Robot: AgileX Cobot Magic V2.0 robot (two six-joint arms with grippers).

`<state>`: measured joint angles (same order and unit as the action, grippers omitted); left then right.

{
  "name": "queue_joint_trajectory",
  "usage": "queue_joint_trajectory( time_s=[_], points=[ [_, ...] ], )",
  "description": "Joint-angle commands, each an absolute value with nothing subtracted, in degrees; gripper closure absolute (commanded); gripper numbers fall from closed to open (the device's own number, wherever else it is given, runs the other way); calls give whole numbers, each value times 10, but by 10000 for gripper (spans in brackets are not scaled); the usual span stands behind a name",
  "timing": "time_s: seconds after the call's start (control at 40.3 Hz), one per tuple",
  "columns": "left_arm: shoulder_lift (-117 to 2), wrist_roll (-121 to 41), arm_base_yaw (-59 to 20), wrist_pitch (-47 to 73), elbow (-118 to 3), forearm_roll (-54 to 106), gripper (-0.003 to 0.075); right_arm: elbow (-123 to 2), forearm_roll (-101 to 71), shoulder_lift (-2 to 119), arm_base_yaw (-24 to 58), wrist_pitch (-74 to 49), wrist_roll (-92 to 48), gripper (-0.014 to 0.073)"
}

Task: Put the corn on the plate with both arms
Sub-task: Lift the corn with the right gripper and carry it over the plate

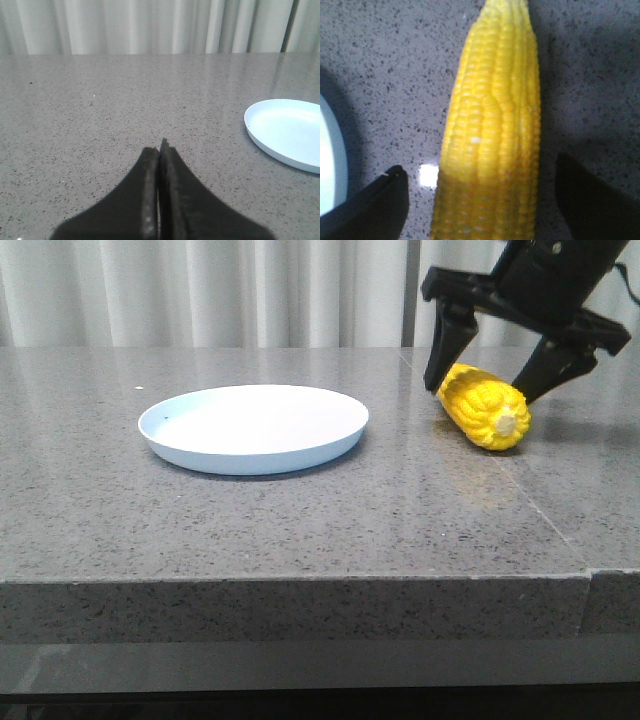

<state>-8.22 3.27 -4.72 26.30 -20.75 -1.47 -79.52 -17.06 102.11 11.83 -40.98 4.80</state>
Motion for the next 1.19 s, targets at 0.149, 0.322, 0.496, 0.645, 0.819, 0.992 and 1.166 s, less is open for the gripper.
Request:
queue_joint_trajectory(
  time_s=[0.149,0.322,0.496,0.645,0.819,0.992,1.166],
  points=[
    [-88,32,-51,222,-223,-16,741,-816,-182,990,117,-410,42,274],
    [-88,32,-51,222,-223,-16,741,-816,-184,961,117,-407,42,432],
    [-88,32,-51,222,-223,-16,741,-816,-235,916,121,-394,42,431],
    [-88,32,-51,222,-223,-16,741,-817,-282,903,152,-366,42,431],
    [-88,32,-51,222,-223,-16,741,-817,-303,920,219,-325,42,431],
    [-88,32,-51,222,-223,-16,741,-817,-327,951,272,-284,42,431],
    [-88,32,-51,222,-223,-16,741,-817,-352,986,288,-266,42,430]
  ],
)
